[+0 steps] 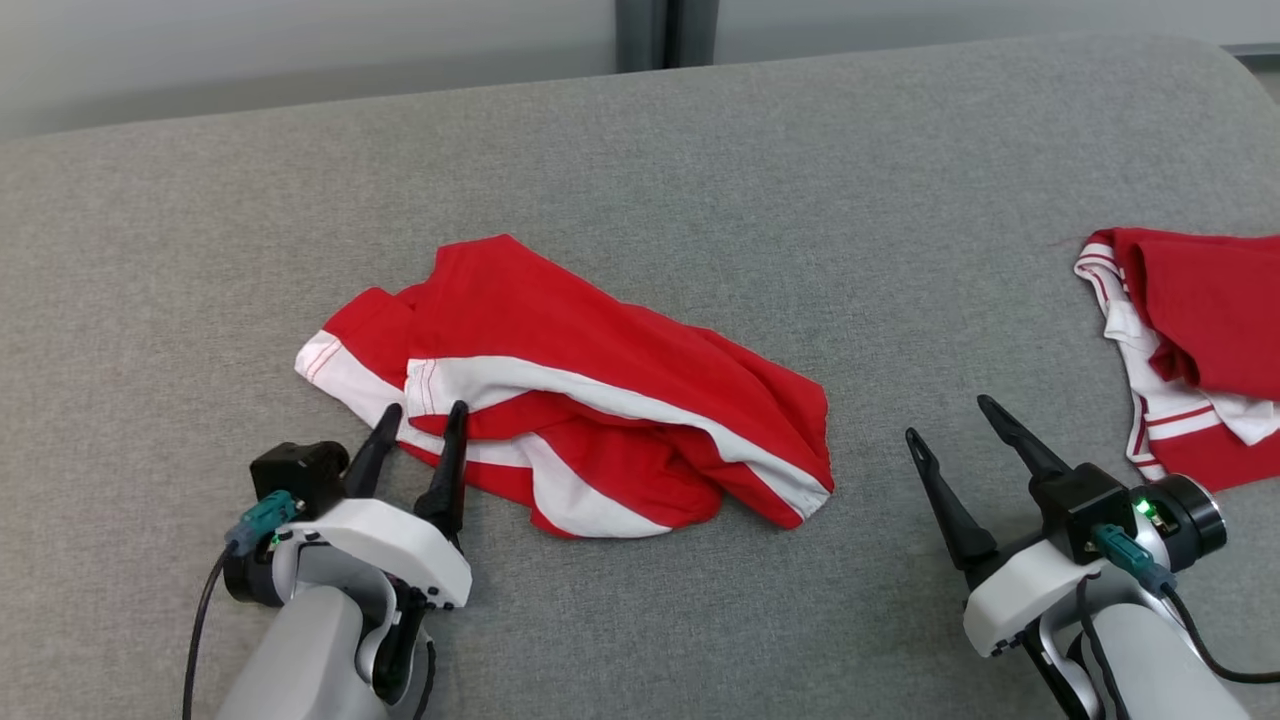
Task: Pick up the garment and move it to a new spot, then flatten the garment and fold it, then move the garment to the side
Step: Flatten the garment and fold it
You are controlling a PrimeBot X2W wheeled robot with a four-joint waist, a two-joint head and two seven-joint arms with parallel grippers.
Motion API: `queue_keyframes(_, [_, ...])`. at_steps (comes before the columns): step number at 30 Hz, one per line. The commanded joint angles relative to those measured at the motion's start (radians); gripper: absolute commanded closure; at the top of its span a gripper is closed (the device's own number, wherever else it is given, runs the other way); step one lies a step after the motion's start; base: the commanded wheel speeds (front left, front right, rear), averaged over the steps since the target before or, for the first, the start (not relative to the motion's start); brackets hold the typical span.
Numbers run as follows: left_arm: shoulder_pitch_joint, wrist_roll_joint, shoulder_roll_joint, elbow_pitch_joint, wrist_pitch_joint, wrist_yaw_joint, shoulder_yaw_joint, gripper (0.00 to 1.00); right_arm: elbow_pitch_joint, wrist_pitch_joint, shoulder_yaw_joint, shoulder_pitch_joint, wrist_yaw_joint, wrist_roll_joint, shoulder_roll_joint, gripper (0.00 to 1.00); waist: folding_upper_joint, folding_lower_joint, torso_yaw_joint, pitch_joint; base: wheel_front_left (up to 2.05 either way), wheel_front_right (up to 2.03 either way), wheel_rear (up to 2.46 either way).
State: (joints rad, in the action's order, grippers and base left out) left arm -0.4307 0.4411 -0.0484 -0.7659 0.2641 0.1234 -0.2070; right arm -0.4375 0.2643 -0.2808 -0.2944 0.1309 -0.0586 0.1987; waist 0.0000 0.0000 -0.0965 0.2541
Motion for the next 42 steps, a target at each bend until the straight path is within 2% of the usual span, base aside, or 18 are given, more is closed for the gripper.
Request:
queue_keyframes(1, [-0.019,-0.012,-0.004,0.001,0.000,0.007,0.002,0.72,0.004,0.000,0.004,0.010,0.000,0.003,0.003,0.00,0.0000,0.0000,-0.004,0.005,0.00,0.00,0.00])
queue_keyframes(2, [-0.023,-0.013,-0.005,-0.001,0.000,0.008,0.004,1.00,0.005,0.000,0.007,0.011,0.000,0.004,0.001,0.00,0.0000,0.0000,-0.005,0.006,0.00,0.00,0.00])
queue_keyframes(6, [0.002,-0.024,-0.006,0.043,0.000,0.007,0.012,1.00,-0.001,0.000,0.028,0.026,0.000,-0.001,-0.009,0.00,0.0000,0.0000,0.005,-0.012,0.00,0.00,0.00])
queue_keyframes(15, [0.169,-0.095,-0.005,0.216,0.000,0.007,0.083,1.00,-0.025,0.000,0.057,0.095,0.000,-0.036,-0.041,0.00,0.0000,0.0000,0.091,-0.134,0.00,0.00,0.00])
queue_keyframes(19, [0.247,-0.127,-0.007,0.232,0.000,0.007,0.134,1.00,-0.034,0.000,0.050,0.119,0.000,-0.054,-0.055,0.00,0.0000,0.0000,0.112,-0.177,0.00,0.00,0.00])
queue_keyframes(25, [0.322,-0.155,-0.008,0.189,0.000,0.000,0.200,1.00,-0.027,0.000,0.057,0.141,0.000,-0.072,-0.080,0.00,0.0000,0.0000,0.102,-0.206,0.00,0.00,0.00])
queue_keyframes(26, [0.329,-0.157,-0.008,0.178,0.000,-0.003,0.208,0.85,-0.027,0.000,0.058,0.145,0.000,-0.074,-0.082,0.00,0.0000,0.0000,0.098,-0.208,0.00,0.00,0.00])
queue_keyframes(27, [0.336,-0.168,-0.008,0.167,0.000,-0.006,0.212,0.51,-0.025,0.000,0.059,0.147,0.000,-0.076,-0.084,0.00,0.0000,0.0000,0.094,-0.210,0.00,0.00,0.00])
queue_keyframes(28, [0.339,-0.174,-0.008,0.158,0.000,-0.014,0.218,0.00,-0.025,0.000,0.061,0.149,0.000,-0.077,-0.085,0.00,0.0000,0.0000,0.089,-0.212,0.00,0.00,0.00])
queue_keyframes(35, [0.387,-0.256,-0.005,0.213,0.000,-0.083,0.267,0.00,0.011,0.000,0.058,0.181,0.000,-0.086,-0.101,0.00,0.0000,0.0000,0.056,-0.241,0.00,0.00,0.00])
queue_keyframes(42, [0.453,-0.280,-0.004,0.296,0.000,-0.092,0.276,0.00,0.031,0.000,0.042,0.223,0.000,-0.083,-0.115,0.00,0.0000,0.0000,0.038,-0.263,0.00,0.00,0.00])
